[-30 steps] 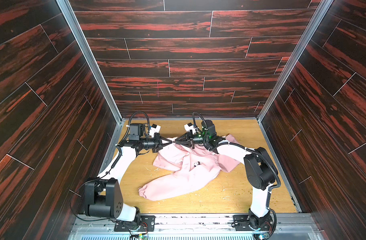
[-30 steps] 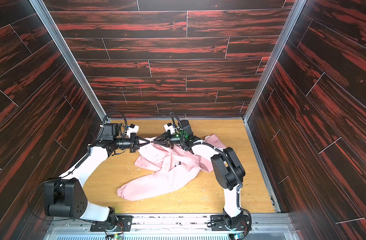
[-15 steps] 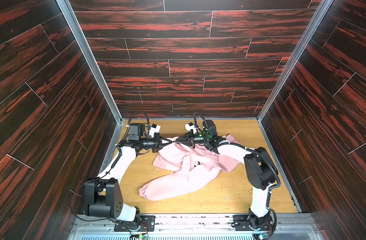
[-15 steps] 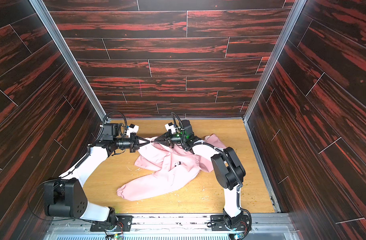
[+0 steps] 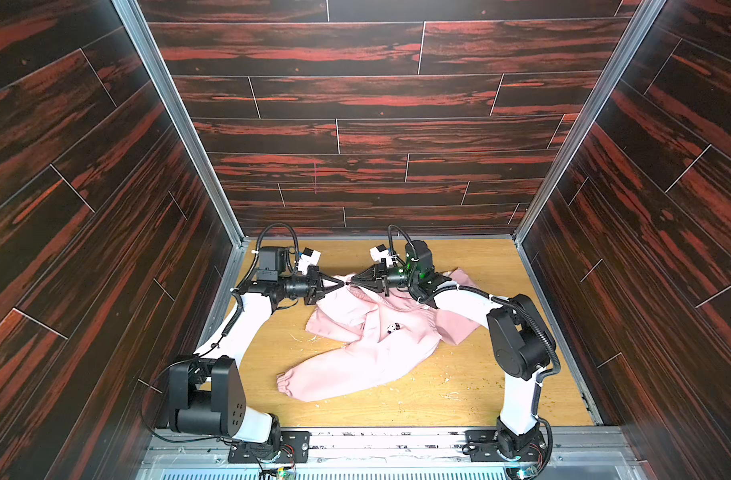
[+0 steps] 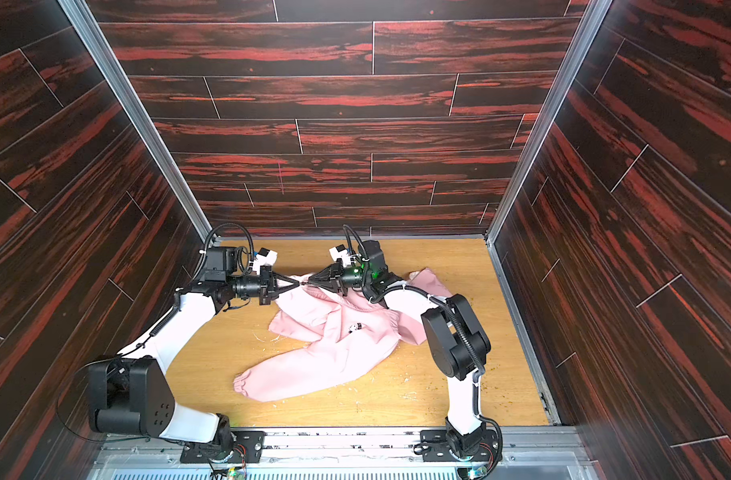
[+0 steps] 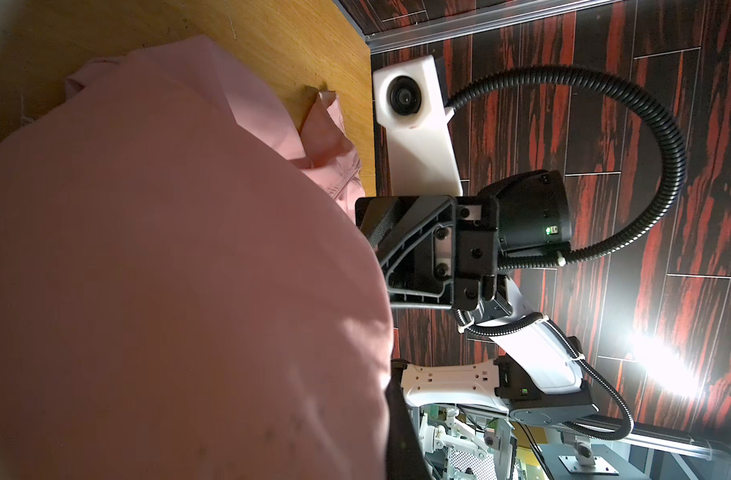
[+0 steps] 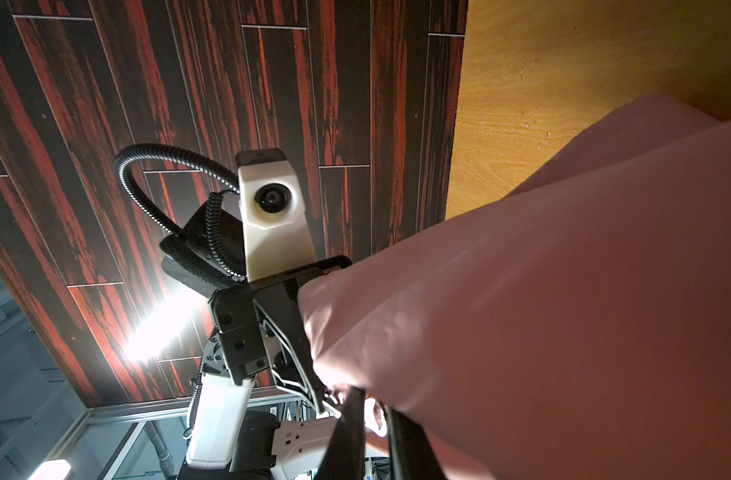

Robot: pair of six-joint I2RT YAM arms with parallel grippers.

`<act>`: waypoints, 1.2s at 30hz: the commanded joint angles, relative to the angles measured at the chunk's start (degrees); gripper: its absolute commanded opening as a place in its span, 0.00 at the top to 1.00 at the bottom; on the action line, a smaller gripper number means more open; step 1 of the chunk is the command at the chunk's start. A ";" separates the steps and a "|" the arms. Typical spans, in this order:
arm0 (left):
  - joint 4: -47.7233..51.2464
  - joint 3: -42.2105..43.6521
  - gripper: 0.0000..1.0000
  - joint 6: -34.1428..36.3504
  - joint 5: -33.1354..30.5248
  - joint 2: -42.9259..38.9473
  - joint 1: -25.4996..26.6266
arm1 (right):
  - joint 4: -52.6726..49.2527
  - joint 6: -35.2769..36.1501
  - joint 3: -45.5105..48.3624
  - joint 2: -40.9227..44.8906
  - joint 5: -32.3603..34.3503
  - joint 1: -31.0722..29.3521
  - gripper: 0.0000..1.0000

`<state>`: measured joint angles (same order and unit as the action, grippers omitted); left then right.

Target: Zip up the jacket

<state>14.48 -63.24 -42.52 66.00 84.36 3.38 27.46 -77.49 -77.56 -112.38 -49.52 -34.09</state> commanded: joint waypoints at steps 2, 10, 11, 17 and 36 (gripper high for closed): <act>-1.09 -0.69 1.00 0.16 0.67 0.01 0.14 | 2.77 -0.98 0.80 3.74 -0.52 -0.10 0.85; -1.19 -0.72 1.00 0.08 0.38 0.00 0.14 | 5.27 -1.87 0.78 4.15 -1.04 -0.10 0.86; -1.25 -0.68 1.00 0.03 0.36 0.02 0.14 | 5.23 -1.79 0.65 4.05 -1.10 -0.07 0.86; -1.35 -0.90 1.00 -0.04 0.35 -0.01 0.14 | 5.07 -1.96 0.31 3.44 -1.46 -0.05 0.87; -2.10 -1.45 0.90 -1.31 -0.12 0.52 0.05 | -5.85 2.57 -2.84 2.79 -0.22 -0.10 1.00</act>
<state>13.78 -63.24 -43.53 65.49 84.53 3.40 26.65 -77.30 -78.28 -112.38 -50.35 -34.09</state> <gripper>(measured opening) 0.092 0.049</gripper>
